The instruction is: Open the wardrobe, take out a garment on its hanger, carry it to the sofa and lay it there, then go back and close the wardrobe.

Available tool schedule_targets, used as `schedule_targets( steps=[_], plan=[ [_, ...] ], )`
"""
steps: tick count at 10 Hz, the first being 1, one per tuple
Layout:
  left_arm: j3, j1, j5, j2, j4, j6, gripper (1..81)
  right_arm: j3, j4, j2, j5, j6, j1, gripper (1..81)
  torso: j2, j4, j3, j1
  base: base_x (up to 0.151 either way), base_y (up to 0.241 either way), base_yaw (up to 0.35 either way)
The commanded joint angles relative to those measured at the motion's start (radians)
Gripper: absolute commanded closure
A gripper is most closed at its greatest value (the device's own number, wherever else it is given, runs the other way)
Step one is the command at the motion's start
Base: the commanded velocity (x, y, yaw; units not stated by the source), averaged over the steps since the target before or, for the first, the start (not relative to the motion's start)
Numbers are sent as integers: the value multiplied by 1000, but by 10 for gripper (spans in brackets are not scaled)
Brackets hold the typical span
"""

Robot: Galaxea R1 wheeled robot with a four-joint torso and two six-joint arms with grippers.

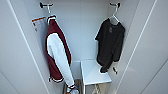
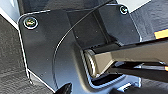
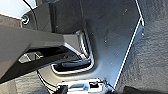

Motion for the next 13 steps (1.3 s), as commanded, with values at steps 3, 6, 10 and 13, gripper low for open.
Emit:
schedule_targets(
  steps=[3, 6, 10, 13],
  plan=[
    [3, -14, 51, 2, 14, 8, 10, 5, -13, 8, -59, -2, 24, 10, 0, 0, 0, 0, 81, -43, 0],
    [3, -14, 49, 4, 14, 8, 10, 5, -14, 11, -61, -4, 29, 10, 0, 0, 0, 0, 80, -78, 0],
    [3, -14, 49, 4, 14, 8, 10, 4, -14, 11, -61, -4, 31, 10, 0, 0, 0, 0, 80, -86, 0],
    [3, -14, 49, 4, 14, 8, 10, 4, -14, 11, -61, -5, 29, 10, 0, 0, 0, 0, 76, -24, 0]
  ],
)
